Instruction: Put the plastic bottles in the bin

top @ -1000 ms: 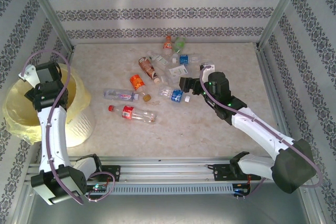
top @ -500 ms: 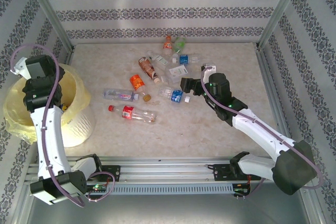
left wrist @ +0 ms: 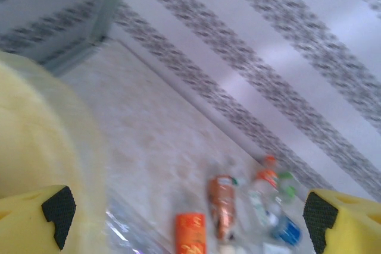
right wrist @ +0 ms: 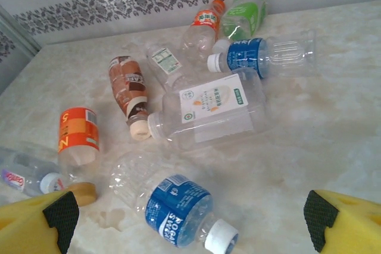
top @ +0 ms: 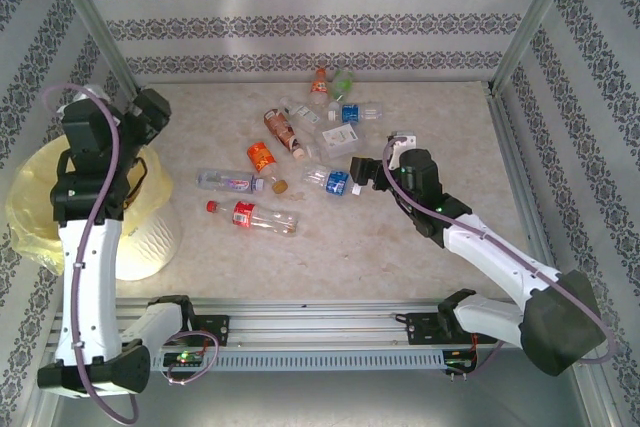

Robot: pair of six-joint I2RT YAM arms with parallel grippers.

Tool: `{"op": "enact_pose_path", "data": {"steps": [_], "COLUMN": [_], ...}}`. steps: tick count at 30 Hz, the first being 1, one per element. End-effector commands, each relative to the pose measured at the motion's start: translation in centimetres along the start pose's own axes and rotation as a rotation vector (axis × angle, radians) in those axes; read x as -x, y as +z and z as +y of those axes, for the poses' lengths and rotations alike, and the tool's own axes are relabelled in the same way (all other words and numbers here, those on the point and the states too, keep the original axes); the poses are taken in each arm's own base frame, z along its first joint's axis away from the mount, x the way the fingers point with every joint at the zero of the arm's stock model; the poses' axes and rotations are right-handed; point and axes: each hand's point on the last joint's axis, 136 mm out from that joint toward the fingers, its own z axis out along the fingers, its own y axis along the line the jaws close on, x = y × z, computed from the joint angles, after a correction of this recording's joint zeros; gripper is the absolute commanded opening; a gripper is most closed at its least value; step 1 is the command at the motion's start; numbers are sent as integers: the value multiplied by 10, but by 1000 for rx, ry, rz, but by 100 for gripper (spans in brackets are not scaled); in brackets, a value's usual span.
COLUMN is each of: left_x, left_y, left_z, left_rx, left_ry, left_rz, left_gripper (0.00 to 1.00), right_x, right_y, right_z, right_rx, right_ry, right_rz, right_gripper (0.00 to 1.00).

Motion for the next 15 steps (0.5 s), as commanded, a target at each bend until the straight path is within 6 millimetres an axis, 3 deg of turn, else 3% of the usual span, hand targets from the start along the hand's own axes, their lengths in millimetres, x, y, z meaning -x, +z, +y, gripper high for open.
{"op": "enact_pose_path", "data": {"steps": [1, 6, 15], "left_x": [-2, -35, -106], "left_y": [5, 25, 69], "left_z": [-54, -100, -148], "left_rx": [-227, -355, -467], "left_ry": [1, 72, 96], "left_rz": [45, 166, 325], "left_gripper": [100, 100, 100], "right_x": [-9, -41, -93], "right_y": [5, 19, 37], "right_z": [-9, 0, 7], "right_rx": [-35, 65, 244], "right_ry": [-101, -372, -651], "right_rz": [40, 218, 567], "right_gripper": [98, 98, 98]}}
